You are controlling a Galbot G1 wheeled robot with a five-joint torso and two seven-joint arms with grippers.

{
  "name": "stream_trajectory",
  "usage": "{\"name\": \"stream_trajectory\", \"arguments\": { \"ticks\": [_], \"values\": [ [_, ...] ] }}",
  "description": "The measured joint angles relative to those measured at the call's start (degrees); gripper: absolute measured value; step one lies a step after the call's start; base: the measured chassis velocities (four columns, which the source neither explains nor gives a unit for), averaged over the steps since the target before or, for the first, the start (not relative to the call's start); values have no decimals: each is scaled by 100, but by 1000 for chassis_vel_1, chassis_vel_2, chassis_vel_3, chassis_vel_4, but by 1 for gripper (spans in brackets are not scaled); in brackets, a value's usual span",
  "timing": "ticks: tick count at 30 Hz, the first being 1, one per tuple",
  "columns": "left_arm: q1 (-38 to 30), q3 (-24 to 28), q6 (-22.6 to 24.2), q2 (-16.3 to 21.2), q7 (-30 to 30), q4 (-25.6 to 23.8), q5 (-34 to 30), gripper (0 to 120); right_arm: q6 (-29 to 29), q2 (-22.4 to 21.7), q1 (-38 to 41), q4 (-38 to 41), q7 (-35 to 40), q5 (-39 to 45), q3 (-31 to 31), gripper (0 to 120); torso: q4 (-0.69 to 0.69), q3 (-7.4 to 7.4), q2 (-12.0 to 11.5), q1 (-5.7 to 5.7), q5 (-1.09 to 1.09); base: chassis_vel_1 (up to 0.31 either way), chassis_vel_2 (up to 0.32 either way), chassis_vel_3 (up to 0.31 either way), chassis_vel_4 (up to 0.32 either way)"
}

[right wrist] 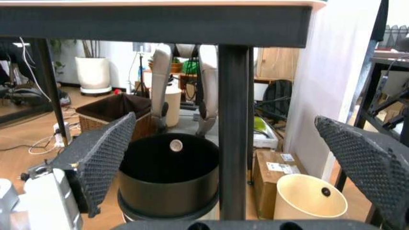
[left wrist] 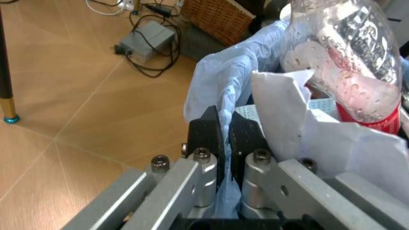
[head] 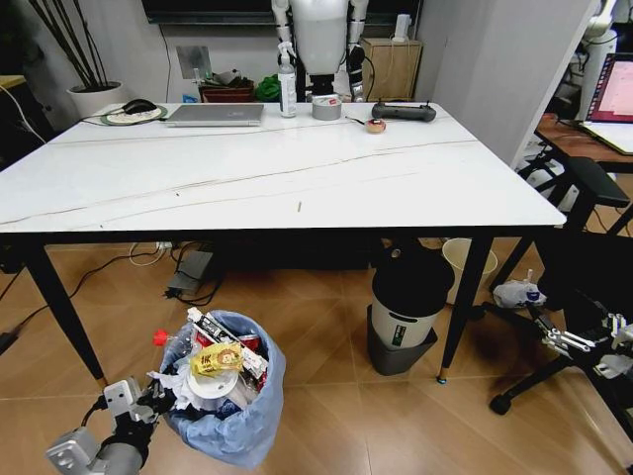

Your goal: Pick up the trash bin and place the trash from the table into it.

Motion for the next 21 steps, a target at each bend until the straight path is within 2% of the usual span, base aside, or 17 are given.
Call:
{"name": "stream_trajectory", "arguments": {
  "ticks": [21],
  "values": [
    [16,-51,-20,8,2,-20,2,0,0,0,0,0,0,0,0,100,0,-317,-474,-157,0,0,0,0,0]
  ]
}}
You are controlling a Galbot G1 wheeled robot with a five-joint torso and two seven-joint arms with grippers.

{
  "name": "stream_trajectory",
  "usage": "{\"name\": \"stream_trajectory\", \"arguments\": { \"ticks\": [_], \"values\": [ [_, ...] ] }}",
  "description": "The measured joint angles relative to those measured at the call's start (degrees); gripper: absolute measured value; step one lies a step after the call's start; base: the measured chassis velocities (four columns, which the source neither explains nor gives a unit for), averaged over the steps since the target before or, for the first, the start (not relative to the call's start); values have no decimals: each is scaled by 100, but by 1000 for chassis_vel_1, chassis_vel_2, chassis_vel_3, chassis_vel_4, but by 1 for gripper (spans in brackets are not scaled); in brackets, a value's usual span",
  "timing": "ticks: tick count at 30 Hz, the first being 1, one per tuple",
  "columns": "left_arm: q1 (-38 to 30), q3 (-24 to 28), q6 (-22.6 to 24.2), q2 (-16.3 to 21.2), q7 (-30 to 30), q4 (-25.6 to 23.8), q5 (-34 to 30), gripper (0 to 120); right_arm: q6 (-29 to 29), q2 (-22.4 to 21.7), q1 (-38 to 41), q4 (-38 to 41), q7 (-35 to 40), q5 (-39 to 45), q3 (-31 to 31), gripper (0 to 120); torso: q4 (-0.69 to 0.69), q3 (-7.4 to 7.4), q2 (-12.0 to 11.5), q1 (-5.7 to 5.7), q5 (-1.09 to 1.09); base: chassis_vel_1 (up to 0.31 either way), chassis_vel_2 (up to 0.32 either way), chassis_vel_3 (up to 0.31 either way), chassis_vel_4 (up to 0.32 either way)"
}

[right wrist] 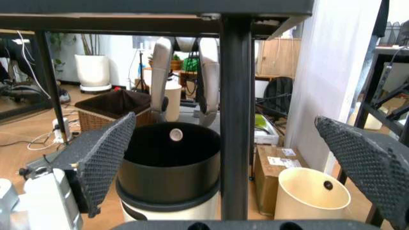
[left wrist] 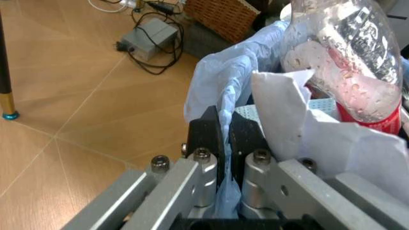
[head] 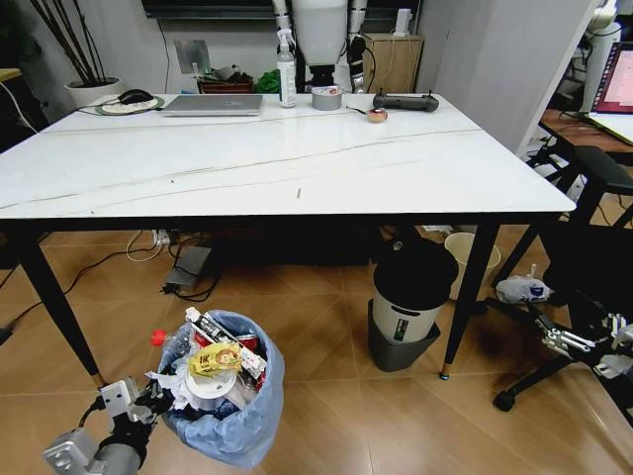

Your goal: Pick up the trash bin and place the trash from the table into it.

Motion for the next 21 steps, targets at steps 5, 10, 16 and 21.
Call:
{"name": "stream_trajectory", "arguments": {
  "ticks": [5,10,16,21],
  "values": [
    [-7,-3,0,-3,-3,2,-2,0,0,0,0,0,0,0,0,100,0,-74,-105,-32,0,0,0,0,0],
    [-25,0,0,-10,-5,21,-5,0,0,0,0,0,0,0,0,100,0,-158,-234,-77,0,0,0,0,0],
    [-56,23,0,-12,-11,41,-19,0,0,0,0,0,0,0,0,100,0,-263,-376,-114,0,0,0,0,0],
    [-67,47,0,-22,-13,62,-19,0,0,0,0,0,0,0,0,100,0,-332,-477,-145,0,0,0,0,0]
  ]
}}
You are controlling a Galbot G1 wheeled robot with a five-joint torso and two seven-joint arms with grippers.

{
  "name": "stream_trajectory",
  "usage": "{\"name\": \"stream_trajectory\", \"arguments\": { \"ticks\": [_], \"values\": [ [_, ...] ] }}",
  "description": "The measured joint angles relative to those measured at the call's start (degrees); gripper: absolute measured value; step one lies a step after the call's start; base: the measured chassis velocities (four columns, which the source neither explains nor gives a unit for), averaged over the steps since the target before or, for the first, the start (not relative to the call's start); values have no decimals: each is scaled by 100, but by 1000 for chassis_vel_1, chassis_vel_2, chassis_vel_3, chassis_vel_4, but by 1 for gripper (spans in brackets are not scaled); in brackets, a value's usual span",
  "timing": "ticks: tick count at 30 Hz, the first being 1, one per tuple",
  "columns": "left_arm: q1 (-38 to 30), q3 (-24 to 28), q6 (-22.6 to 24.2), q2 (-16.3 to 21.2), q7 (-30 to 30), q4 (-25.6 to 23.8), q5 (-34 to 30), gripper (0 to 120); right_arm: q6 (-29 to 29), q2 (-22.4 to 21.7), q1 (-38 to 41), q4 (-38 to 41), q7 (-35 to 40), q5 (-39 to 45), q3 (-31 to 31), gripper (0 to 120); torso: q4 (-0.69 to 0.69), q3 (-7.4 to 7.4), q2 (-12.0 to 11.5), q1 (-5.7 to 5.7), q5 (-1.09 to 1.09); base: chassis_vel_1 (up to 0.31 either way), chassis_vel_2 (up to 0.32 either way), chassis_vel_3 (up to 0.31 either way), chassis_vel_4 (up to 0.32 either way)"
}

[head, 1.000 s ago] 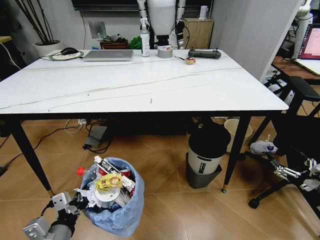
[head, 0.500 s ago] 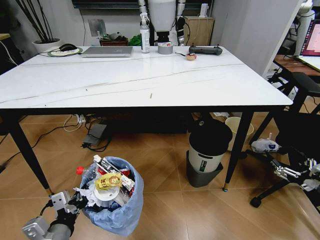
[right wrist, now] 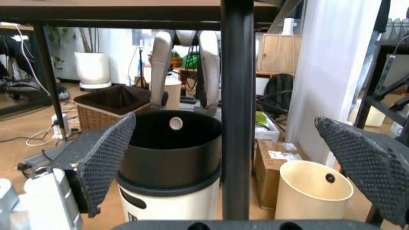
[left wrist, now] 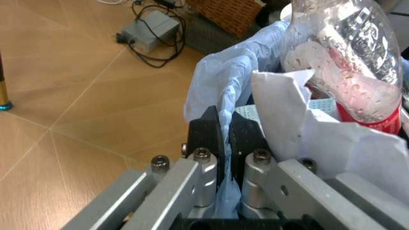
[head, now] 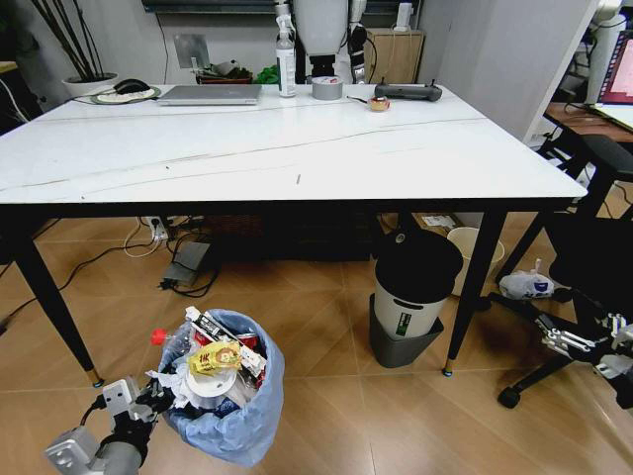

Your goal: Pick up the trash bin and place the trash from the table into it.

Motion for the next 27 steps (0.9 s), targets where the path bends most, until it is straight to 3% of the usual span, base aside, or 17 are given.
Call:
{"name": "stream_trajectory", "arguments": {
  "ticks": [27],
  "values": [
    [-139,143,-43,-44,36,293,-54,0,0,0,0,0,0,0,0,100,0,-454,-597,-145,0,0,0,0,0]
  ]
}}
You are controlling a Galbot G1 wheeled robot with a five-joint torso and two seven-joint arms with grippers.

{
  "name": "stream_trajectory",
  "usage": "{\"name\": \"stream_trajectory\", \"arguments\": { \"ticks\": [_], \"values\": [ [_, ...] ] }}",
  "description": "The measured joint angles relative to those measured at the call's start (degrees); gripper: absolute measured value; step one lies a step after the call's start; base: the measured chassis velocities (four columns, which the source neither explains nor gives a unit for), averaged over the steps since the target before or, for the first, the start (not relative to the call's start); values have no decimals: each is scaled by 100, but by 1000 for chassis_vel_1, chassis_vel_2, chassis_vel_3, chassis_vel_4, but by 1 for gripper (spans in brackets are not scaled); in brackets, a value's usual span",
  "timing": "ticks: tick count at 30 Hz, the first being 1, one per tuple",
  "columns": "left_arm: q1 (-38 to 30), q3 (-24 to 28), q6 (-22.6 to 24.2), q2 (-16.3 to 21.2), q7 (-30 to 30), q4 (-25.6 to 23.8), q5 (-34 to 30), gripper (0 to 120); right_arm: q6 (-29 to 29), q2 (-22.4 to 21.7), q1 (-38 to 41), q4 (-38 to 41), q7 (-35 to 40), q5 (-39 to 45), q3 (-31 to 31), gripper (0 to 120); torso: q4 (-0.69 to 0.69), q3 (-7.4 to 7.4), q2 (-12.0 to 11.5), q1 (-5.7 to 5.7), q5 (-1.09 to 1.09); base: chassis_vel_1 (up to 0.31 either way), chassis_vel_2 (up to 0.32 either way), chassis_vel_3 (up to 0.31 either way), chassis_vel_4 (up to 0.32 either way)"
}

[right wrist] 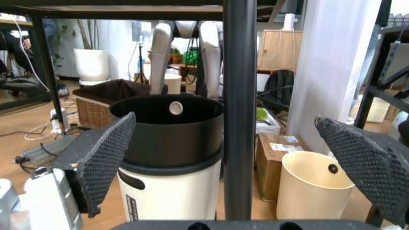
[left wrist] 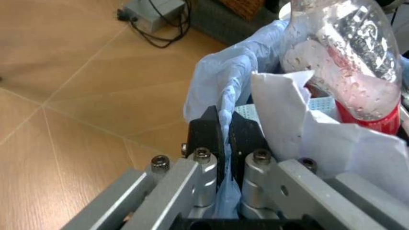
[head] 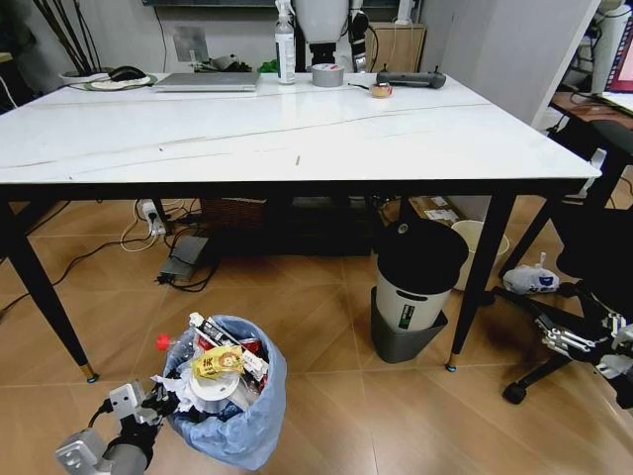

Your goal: Pick up the trash bin and place the trash from the table into it.

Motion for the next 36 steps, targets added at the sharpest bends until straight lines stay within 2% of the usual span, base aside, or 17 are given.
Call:
{"name": "stream_trajectory", "arguments": {
  "ticks": [18,36],
  "values": [
    [-339,285,-41,-117,53,554,15,0,0,0,0,0,0,0,0,100,0,-347,-421,-72,0,0,0,0,0],
    [-570,361,-84,-161,41,708,-11,0,0,0,0,0,0,0,0,100,0,-704,-821,-111,0,0,0,0,0]
  ]
}}
